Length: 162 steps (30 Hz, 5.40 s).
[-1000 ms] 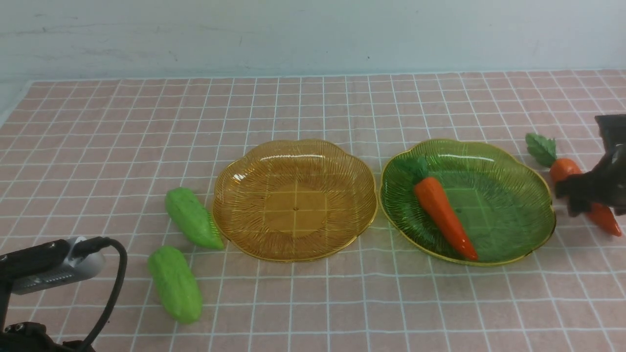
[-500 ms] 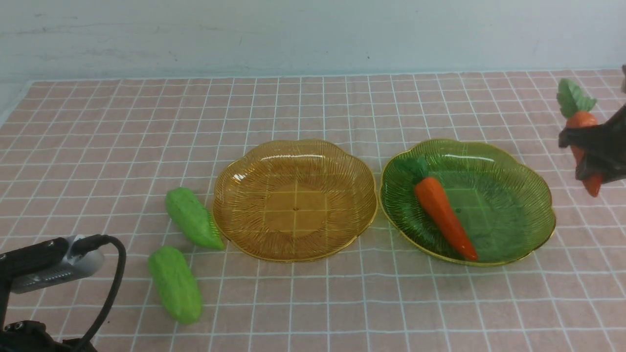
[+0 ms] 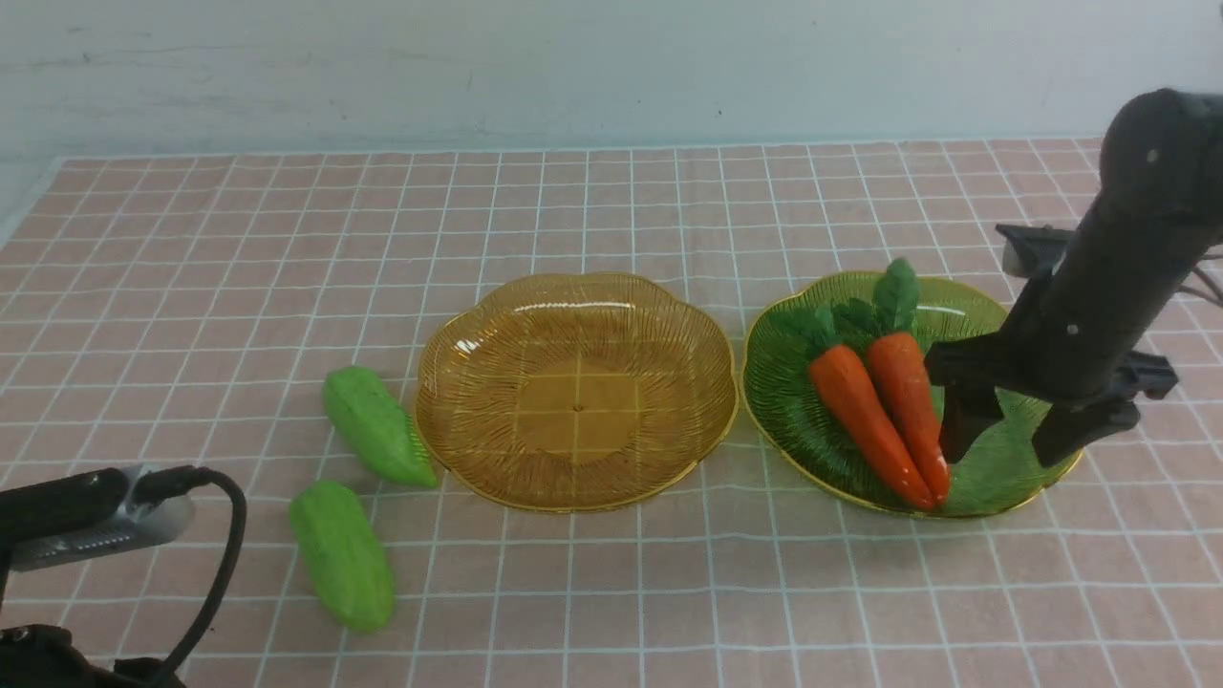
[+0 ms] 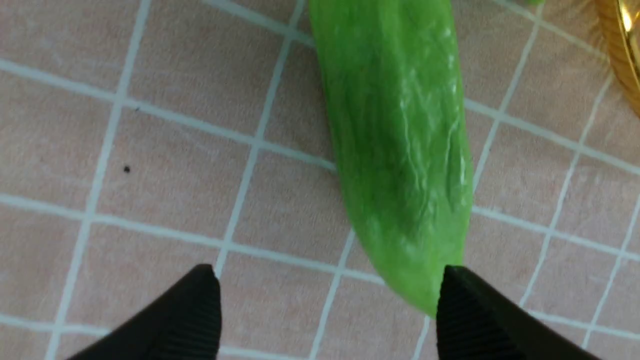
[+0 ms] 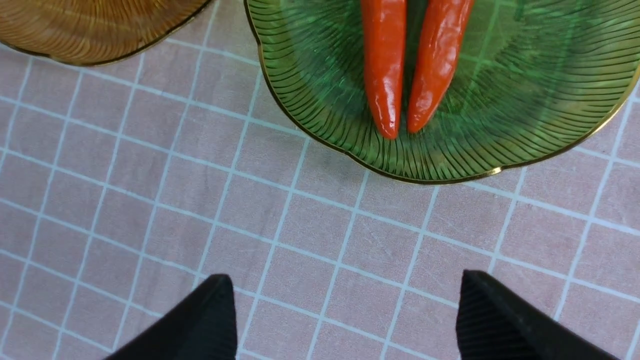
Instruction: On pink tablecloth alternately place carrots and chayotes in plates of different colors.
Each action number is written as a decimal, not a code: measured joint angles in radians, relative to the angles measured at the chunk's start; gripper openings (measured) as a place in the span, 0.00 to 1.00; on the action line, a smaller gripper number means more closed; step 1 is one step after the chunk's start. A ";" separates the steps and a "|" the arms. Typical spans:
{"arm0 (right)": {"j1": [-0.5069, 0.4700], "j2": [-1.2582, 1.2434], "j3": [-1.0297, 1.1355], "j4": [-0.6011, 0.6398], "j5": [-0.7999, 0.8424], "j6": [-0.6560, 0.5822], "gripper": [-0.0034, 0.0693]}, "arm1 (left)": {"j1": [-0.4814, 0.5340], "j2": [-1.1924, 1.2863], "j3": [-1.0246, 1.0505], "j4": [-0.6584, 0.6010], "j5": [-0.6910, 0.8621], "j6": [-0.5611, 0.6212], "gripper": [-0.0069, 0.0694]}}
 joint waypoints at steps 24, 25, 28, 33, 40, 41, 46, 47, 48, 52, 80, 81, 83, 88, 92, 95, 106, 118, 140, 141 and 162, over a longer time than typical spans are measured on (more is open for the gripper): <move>0.000 0.000 0.000 0.009 0.001 -0.019 0.78 | -0.030 0.304 -0.293 0.025 0.156 0.059 0.49; 0.000 0.000 0.000 0.019 0.001 -0.025 0.78 | -0.035 0.304 -0.335 0.034 0.208 0.055 0.49; 0.000 0.000 0.000 0.059 0.001 -0.032 0.78 | -0.080 0.308 -0.446 0.048 0.251 0.026 0.49; 0.001 0.000 0.000 0.106 0.001 -0.056 0.78 | -0.222 0.430 -0.634 0.049 0.197 -0.052 0.52; 0.001 0.000 0.000 0.106 0.001 -0.070 0.78 | -0.273 0.625 -0.829 0.044 0.177 -0.106 0.78; 0.001 0.000 0.000 0.106 0.001 -0.070 0.78 | -0.270 0.627 -0.837 0.045 0.179 -0.107 0.80; 0.001 0.000 0.000 0.106 0.001 -0.071 0.78 | -0.198 0.627 -0.935 0.093 0.304 -0.190 0.82; 0.001 0.000 0.000 0.106 0.001 -0.071 0.78 | -0.179 0.627 -0.949 0.120 0.327 -0.211 0.82; 0.001 0.000 0.000 0.106 0.001 -0.072 0.78 | -0.154 0.627 -0.961 0.161 0.360 -0.238 0.82; 0.001 0.000 0.000 0.105 0.001 -0.073 0.78 | -0.114 0.637 -0.972 0.332 0.450 -0.394 0.77; 0.001 0.000 0.000 0.144 0.001 -0.073 0.78 | -0.298 0.737 -1.229 0.194 0.370 -0.246 0.50; 0.001 0.000 0.000 0.144 0.001 -0.073 0.78 | -0.317 0.753 -1.230 0.183 0.353 -0.236 0.50; 0.001 0.000 0.000 0.144 0.001 -0.073 0.78 | -0.334 0.783 -1.230 0.168 0.342 -0.232 0.51; 0.001 0.000 0.000 0.151 0.001 -0.038 0.72 | -0.339 0.838 -1.230 0.191 0.331 -0.235 0.54; 0.001 -0.018 0.000 0.150 0.001 0.000 0.66 | -0.339 0.851 -1.230 0.195 0.338 -0.236 0.54; 0.001 -0.065 0.000 0.149 0.001 0.019 0.62 | -0.339 0.851 -1.230 0.182 0.330 -0.250 0.55; 0.001 -0.292 0.012 -0.015 0.008 0.135 0.59 | -0.339 0.851 -1.292 0.109 0.414 -0.241 0.90; 0.001 -1.031 0.379 -0.054 -0.020 0.134 0.20 | -0.341 0.773 -1.561 0.223 0.556 0.002 0.18; 0.001 -1.350 1.003 -0.014 -0.860 -0.003 0.03 | -0.341 0.633 -1.562 0.230 0.571 0.099 0.09; 0.001 -1.350 1.010 -0.014 -0.860 -0.003 0.03 | -0.341 0.622 -1.561 0.233 0.571 0.103 0.09; 0.001 -1.378 1.203 -0.028 -0.811 -0.004 0.03 | -0.341 -0.030 -1.108 0.258 0.576 0.114 0.09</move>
